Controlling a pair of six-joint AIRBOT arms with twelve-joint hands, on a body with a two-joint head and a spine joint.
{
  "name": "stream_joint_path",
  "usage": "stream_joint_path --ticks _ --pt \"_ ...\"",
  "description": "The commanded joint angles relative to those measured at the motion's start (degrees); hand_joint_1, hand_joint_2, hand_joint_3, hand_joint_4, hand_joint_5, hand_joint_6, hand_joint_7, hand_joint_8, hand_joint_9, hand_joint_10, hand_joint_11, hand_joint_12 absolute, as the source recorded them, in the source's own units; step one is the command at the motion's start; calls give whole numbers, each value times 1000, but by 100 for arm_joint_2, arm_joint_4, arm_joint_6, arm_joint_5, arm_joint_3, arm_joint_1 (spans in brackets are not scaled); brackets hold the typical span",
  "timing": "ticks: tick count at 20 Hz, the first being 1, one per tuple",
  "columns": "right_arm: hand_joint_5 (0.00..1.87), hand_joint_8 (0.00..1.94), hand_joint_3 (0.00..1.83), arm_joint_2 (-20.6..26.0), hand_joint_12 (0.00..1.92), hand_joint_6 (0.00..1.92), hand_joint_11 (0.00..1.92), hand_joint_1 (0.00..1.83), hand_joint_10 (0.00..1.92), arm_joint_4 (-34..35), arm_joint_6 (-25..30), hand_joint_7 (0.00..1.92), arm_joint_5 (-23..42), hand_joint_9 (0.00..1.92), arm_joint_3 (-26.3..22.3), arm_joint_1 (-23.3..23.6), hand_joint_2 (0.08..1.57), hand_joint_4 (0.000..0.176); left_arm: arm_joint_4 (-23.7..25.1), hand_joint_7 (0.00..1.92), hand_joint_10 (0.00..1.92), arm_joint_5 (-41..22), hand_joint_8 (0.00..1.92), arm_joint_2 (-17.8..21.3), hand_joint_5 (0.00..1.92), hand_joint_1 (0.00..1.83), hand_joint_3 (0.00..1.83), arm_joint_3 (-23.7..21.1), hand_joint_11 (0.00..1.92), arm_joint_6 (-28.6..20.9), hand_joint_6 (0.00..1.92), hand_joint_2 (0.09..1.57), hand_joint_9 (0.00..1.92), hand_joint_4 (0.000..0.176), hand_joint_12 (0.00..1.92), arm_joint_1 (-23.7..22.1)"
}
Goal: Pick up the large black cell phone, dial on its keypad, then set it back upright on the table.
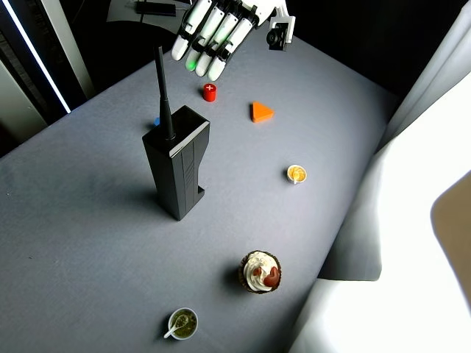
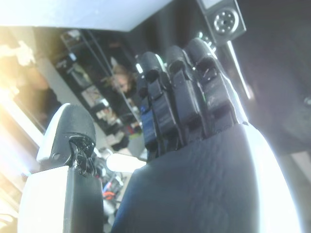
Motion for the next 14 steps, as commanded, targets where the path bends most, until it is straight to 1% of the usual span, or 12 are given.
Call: stream_joint_path --ticks 1,2,4,6,7,9,11,12,14 --pt "212 0 9 41 667 1 0 204 8 175 26 207 704 216 13 8 989 0 -504 249 11 -331 1 18 266 34 6 -2 0 -12 3 1255 234 14 561 -137" --pt "213 3 4 41 667 3 0 227 11 175 21 209 704 228 13 8 984 0 -509 242 6 -330 2 18 265 38 2 -3 0 -4 1 1253 233 15 527 -138" --pt "225 5 0 41 716 5 0 265 14 175 13 225 704 258 13 8 964 0 -520 225 2 -335 0 19 246 1 3 -2 0 20 1 1258 227 12 521 -138" --pt "218 0 0 42 716 2 0 322 0 175 10 208 704 230 13 9 924 0 -522 216 1 -371 0 20 241 5 2 -1 0 40 0 1260 220 5 512 -138" --pt "210 0 0 42 692 1 0 342 0 175 10 204 704 221 14 8 916 0 -549 214 2 -382 0 18 240 9 0 -12 0 43 0 1257 214 5 489 -138" --pt "190 0 0 41 635 0 0 325 0 176 10 189 704 202 18 8 925 0 -574 227 6 -380 5 18 232 2 0 -53 0 117 0 1254 226 8 480 -150" --pt "213 6 0 41 658 6 0 368 4 175 12 210 704 215 21 8 913 0 -571 259 8 -371 10 19 245 6 0 -50 0 109 3 1252 244 9 524 -153" --pt "223 9 0 41 660 8 0 380 7 175 50 223 704 224 31 8 905 0 -555 274 10 -379 10 19 258 15 0 -52 0 103 5 1246 259 13 586 -152" --pt "218 4 0 41 669 3 0 379 2 176 244 219 704 218 103 7 905 0 -556 257 5 -395 0 24 248 4 0 -72 0 66 0 1250 254 20 590 -154"
